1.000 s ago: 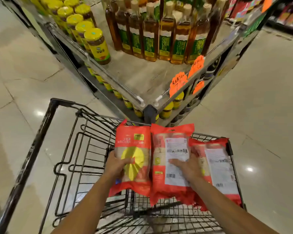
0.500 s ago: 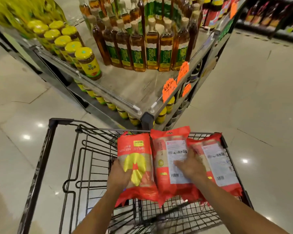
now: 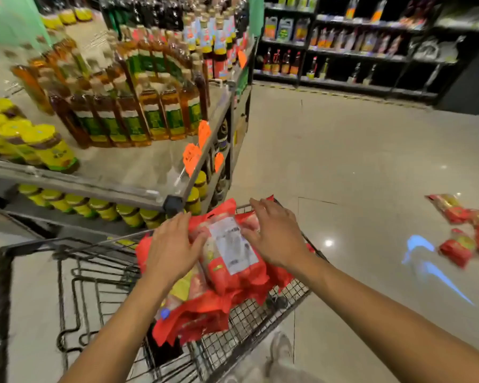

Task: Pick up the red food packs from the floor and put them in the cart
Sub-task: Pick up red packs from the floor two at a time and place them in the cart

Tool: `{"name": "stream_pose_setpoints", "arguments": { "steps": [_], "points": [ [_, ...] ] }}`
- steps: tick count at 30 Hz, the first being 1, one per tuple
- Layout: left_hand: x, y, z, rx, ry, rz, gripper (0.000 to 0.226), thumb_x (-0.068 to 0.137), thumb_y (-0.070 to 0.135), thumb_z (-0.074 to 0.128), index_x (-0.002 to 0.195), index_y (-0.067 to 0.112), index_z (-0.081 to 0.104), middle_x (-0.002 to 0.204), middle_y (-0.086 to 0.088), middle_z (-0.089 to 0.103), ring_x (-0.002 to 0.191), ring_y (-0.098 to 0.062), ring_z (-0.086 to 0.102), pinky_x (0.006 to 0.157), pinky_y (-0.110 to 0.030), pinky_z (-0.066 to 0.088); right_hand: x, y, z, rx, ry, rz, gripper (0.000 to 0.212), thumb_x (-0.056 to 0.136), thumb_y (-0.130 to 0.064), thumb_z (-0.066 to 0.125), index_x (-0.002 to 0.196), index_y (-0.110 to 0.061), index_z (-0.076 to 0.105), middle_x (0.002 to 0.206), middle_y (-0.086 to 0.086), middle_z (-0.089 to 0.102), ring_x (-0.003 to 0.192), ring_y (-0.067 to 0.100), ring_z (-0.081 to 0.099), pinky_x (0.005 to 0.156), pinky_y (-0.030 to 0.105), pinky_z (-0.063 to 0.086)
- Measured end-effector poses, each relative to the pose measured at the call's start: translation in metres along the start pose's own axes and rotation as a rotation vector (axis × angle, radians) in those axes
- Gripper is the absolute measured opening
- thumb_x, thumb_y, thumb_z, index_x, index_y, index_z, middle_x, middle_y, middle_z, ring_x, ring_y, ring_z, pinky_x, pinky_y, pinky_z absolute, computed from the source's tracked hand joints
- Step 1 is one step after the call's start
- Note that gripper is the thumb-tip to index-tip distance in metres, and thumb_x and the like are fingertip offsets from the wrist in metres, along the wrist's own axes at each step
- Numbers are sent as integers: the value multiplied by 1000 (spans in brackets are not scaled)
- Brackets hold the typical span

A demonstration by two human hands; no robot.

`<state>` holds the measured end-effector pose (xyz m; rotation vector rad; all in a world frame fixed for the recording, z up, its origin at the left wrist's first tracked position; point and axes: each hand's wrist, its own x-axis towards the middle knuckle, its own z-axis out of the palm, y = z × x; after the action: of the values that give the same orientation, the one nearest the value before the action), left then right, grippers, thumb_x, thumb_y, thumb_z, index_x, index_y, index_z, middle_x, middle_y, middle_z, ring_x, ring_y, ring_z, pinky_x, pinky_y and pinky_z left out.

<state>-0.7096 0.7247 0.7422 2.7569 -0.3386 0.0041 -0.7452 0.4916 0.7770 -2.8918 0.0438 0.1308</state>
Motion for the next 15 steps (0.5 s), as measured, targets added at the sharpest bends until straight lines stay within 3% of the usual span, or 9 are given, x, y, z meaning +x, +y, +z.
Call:
{"name": "stream_pose_setpoints", "arguments": {
  "steps": [4,13,15],
  "points": [
    [30,88,-24,70,76,255,61,93,60,48,125,8,57,115,-15,63,107,-40,59,87,-50,49,-38,48,-49,0,138,85,79,99,-63,43,164,-23,21,168,11,27,154,28,24,122,44,18],
    [33,333,4,35,50,656,88,89,68,29,147,5,49,150,-22,51,134,-41,51,112,-52,38,-159,227,-119,-17,356,507,82,98,-70,36,164,-25,17,169,8,24,156,27,21,125,47,17],
    [26,392,22,34,48,738,87,90,68,30,149,7,48,154,-20,48,138,-39,48,114,-51,36,-191,275,-126,6,379,595,87,93,-75,26,164,-25,17,169,8,25,156,28,23,125,49,19]
  ]
}}
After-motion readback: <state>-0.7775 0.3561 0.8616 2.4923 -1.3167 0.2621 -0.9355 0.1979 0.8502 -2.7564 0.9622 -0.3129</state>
